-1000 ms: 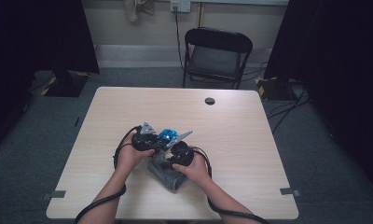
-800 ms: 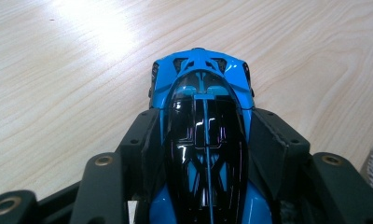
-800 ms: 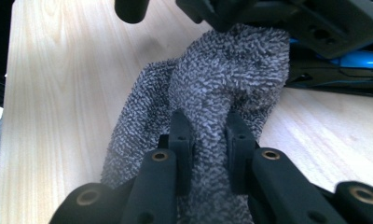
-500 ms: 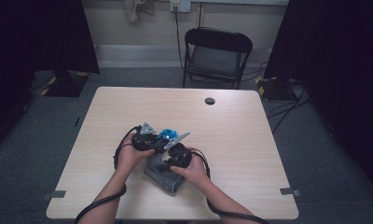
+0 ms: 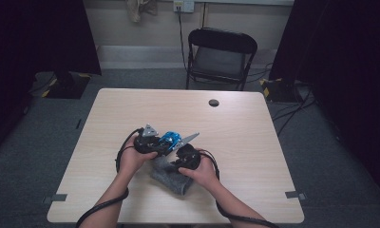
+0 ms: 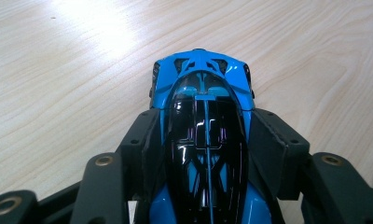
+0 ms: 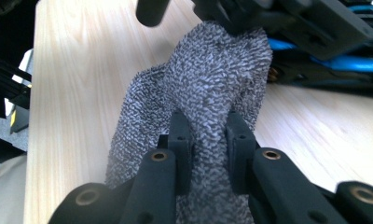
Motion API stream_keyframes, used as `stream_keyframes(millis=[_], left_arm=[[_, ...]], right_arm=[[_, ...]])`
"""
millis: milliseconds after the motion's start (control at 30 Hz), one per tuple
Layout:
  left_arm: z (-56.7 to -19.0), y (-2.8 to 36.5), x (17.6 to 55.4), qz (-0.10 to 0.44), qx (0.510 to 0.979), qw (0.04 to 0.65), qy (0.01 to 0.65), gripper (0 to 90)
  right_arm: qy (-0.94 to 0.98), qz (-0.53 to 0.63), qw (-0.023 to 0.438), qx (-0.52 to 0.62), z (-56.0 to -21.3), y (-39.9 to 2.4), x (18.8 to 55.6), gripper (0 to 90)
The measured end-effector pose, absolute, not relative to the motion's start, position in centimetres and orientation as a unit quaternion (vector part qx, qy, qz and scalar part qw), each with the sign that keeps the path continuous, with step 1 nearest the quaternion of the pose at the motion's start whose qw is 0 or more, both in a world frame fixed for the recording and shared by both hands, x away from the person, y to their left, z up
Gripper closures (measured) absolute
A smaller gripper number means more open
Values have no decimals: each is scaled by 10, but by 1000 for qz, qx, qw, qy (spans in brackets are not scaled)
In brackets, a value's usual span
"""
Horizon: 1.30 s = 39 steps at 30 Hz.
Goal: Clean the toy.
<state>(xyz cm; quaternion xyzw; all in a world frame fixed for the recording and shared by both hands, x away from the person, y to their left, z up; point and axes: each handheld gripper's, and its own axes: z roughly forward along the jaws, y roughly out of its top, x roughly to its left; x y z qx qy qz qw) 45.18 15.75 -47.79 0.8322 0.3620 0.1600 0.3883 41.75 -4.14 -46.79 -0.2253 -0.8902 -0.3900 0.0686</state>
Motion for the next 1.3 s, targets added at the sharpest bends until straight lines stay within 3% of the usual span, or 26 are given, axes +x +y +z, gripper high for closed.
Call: stream_keyframes(millis=[633, 967, 1300], left_arm=[[-467, 161, 452, 153, 830, 393, 365, 316], [-454, 165, 444, 141, 826, 415, 355, 292], [-440, 153, 433, 130, 828, 436, 329, 287]], right_arm=[[-883, -394, 58, -246, -465, -72, 421, 723], [-878, -402, 60, -252, -455, -73, 423, 485], [-866, -422, 31, -266, -433, -98, 429, 395]])
